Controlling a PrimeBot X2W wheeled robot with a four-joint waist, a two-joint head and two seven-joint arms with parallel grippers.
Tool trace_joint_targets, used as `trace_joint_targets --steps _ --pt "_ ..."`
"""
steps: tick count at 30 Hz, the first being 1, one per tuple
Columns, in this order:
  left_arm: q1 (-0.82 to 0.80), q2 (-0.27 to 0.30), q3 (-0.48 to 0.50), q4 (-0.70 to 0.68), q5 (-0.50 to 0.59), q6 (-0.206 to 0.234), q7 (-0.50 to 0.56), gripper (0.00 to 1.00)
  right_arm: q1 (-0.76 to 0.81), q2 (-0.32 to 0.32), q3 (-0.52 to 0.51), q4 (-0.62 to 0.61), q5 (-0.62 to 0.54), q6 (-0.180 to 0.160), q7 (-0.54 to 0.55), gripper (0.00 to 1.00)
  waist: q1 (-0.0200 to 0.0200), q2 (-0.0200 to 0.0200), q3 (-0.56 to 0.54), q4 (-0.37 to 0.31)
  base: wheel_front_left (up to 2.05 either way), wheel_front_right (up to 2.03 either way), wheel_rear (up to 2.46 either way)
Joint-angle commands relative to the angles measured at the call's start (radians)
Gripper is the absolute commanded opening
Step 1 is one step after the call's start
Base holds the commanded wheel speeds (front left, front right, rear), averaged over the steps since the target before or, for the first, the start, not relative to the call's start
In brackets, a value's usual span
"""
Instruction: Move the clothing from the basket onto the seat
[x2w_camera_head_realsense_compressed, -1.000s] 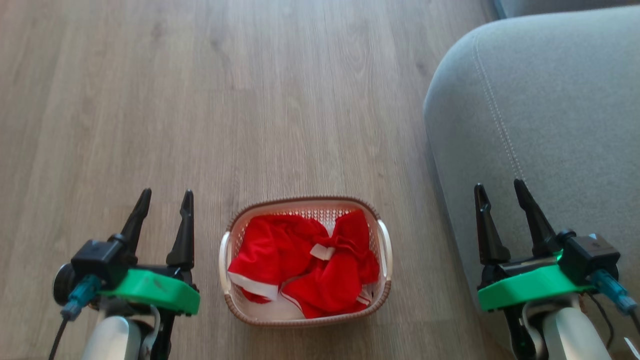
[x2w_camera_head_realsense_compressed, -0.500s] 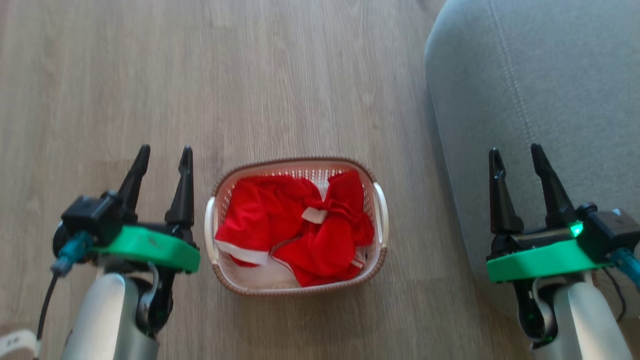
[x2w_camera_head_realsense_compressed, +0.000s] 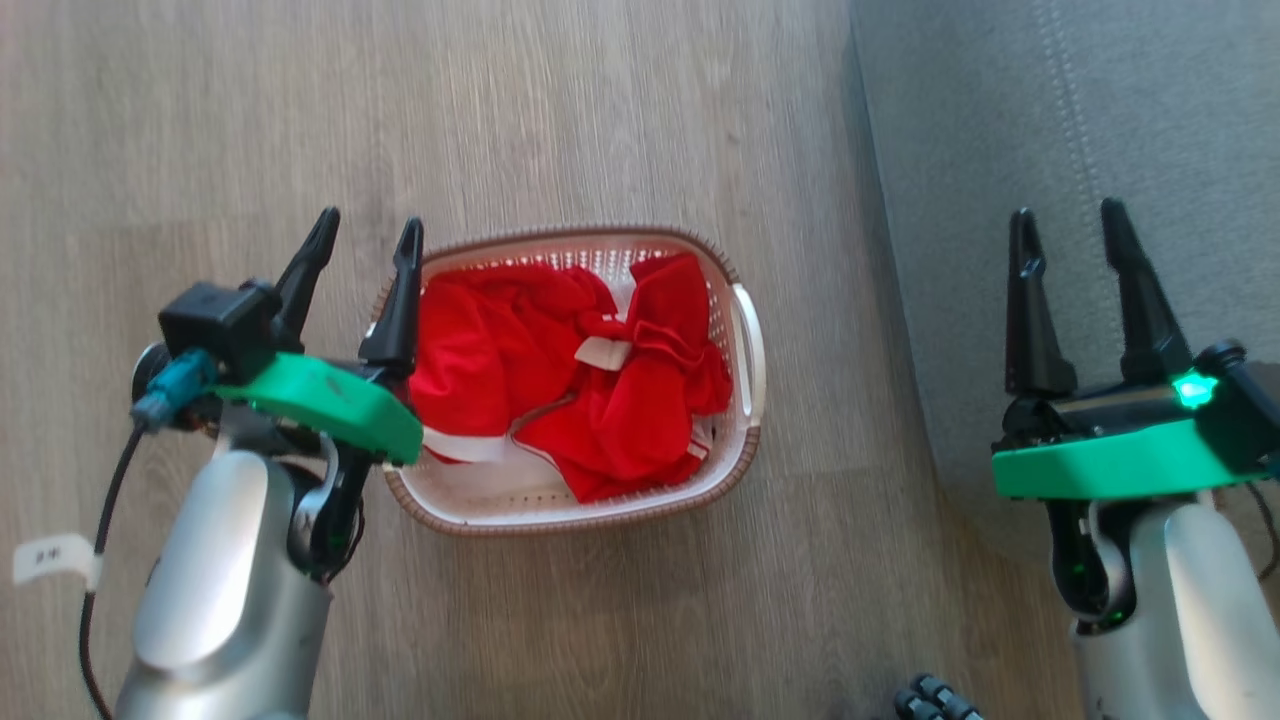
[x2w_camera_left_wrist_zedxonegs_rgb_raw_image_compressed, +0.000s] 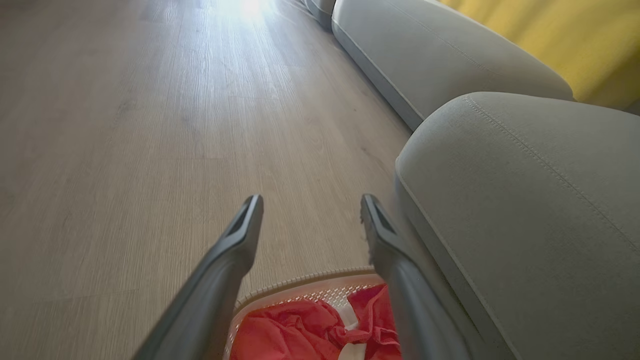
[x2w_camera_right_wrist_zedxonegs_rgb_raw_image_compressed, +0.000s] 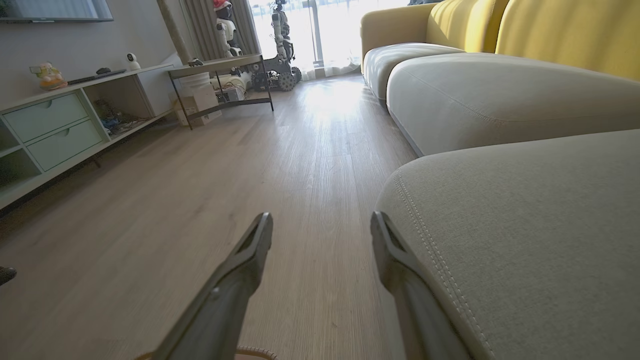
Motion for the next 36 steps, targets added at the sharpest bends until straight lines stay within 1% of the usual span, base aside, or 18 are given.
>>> trace_joint_targets --steps 1,6,15,20,29,36 --pt "-0.046 0.022 0.019 -0.010 -0.009 -0.007 0.002 1.00 -0.024 -0.012 0.015 -0.047 0.013 0.008 -0.009 1.00 0.0000 0.0000 0.040 -0.003 0.00 0.00 0.00" --pt "-0.091 0.002 0.020 0.037 -0.033 -0.005 0.012 1.00 -0.035 -0.012 0.006 -0.053 0.014 0.008 -0.009 1.00 0.0000 0.0000 0.081 0.001 0.00 0.00 0.00" --pt "-0.204 -0.009 -0.028 0.162 -0.046 -0.019 0.022 1.00 -0.085 -0.012 -0.006 -0.083 0.017 0.008 -0.009 1.00 0.0000 0.0000 0.175 0.011 0.00 0.00 0.00" --pt "-0.271 -0.017 -0.075 0.288 -0.044 -0.025 0.029 1.00 -0.119 -0.012 -0.016 -0.098 0.019 0.008 -0.009 1.00 0.0000 0.0000 0.221 0.013 0.00 0.00 0.00" --pt "-0.369 -0.058 -0.139 0.517 -0.044 -0.027 0.050 1.00 -0.145 -0.012 -0.005 -0.102 0.027 0.008 -0.009 1.00 0.0000 0.0000 0.264 0.003 0.00 0.00 0.00" --pt "-0.454 -0.075 -0.174 0.675 -0.040 -0.016 0.059 1.00 -0.161 -0.012 0.006 -0.105 0.039 0.008 -0.009 1.00 0.0000 0.0000 0.300 -0.014 0.00 0.00 0.00"
